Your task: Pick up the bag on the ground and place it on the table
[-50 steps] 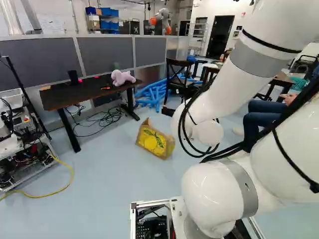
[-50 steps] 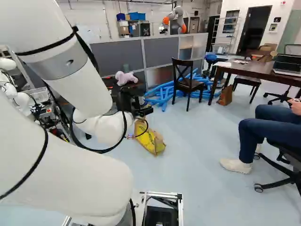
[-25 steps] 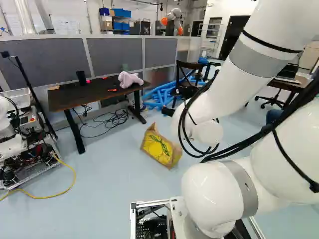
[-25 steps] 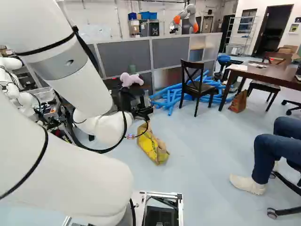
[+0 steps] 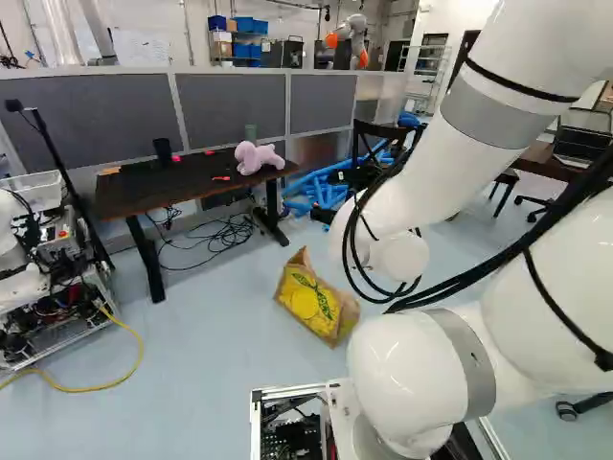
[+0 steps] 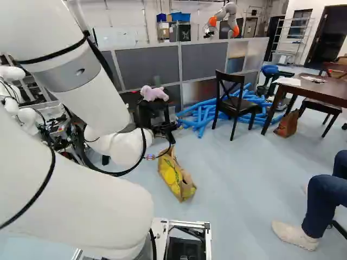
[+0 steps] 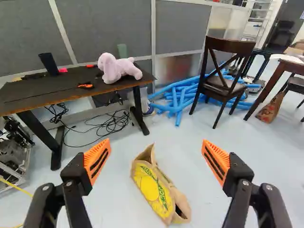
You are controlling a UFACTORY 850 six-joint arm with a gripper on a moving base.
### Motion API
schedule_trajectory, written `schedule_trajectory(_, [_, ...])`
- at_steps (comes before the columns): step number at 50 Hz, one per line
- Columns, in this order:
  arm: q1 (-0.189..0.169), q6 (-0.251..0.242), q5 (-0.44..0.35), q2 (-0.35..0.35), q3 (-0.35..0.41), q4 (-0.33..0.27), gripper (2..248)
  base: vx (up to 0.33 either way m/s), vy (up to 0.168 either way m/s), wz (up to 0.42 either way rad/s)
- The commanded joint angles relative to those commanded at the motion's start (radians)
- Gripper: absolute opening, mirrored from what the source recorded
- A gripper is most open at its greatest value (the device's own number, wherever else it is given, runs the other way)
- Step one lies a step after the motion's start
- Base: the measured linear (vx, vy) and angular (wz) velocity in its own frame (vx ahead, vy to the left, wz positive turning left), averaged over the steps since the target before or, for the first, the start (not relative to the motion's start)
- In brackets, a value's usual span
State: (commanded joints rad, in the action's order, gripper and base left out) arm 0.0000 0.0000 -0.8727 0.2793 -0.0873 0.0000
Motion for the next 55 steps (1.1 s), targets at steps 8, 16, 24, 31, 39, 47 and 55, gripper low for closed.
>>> schedule_trajectory(8, [0.000, 0.000, 0.000, 0.000, 0.000, 0.000, 247, 0.181, -0.056, -0.006])
schedule_trajectory(16, [0.000, 0.000, 0.000, 0.000, 0.000, 0.000, 247, 0.145, -0.033, -0.002])
schedule_trajectory(24, [0.000, 0.000, 0.000, 0.000, 0.000, 0.000, 247, 0.138, -0.027, -0.006])
schedule_trajectory(31, [0.000, 0.000, 0.000, 0.000, 0.000, 0.000, 247, 0.123, 0.002, -0.007])
schedule_trajectory(39, [-0.003, 0.000, 0.000, -0.032, -0.027, 0.000, 247, 0.084, 0.002, -0.006])
schedule_trajectory(47, [-0.006, 0.000, 0.003, -0.058, -0.050, 0.000, 247, 0.000, 0.000, 0.000])
schedule_trajectory(55, [-0.010, 0.000, 0.011, -0.093, -0.081, 0.000, 247, 0.000, 0.000, 0.000])
